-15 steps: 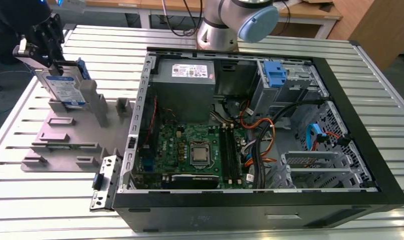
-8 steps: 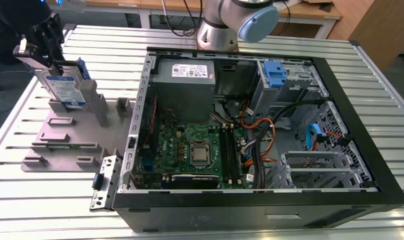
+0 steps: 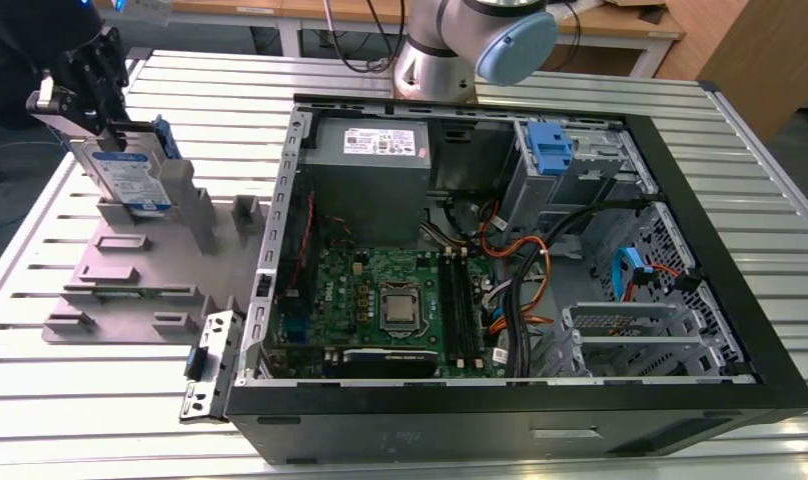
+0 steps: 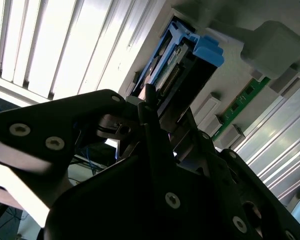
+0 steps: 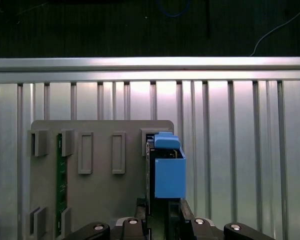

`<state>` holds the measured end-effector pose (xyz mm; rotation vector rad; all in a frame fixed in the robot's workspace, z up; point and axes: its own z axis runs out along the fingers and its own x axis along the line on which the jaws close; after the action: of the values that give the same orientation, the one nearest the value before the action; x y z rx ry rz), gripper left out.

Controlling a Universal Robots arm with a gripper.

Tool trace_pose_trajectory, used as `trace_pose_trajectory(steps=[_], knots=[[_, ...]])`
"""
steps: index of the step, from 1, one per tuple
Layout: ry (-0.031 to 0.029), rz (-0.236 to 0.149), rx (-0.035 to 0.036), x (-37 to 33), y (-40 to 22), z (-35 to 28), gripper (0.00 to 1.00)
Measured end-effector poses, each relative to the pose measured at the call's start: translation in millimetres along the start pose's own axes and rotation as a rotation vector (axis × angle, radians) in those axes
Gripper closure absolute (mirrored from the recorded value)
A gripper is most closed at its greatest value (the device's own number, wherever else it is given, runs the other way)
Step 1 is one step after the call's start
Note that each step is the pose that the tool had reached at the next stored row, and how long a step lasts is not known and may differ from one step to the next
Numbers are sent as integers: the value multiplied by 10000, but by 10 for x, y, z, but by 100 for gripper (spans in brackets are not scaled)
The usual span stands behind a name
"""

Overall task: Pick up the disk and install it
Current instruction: 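Pick up the disk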

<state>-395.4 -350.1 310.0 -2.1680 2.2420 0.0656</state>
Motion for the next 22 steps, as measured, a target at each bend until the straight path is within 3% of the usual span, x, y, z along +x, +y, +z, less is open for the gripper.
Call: trace_pose_trajectory(steps=[7, 22], knots=[[1, 0, 0, -3, 1, -61, 65], [0, 0, 0, -16, 5, -359, 65]])
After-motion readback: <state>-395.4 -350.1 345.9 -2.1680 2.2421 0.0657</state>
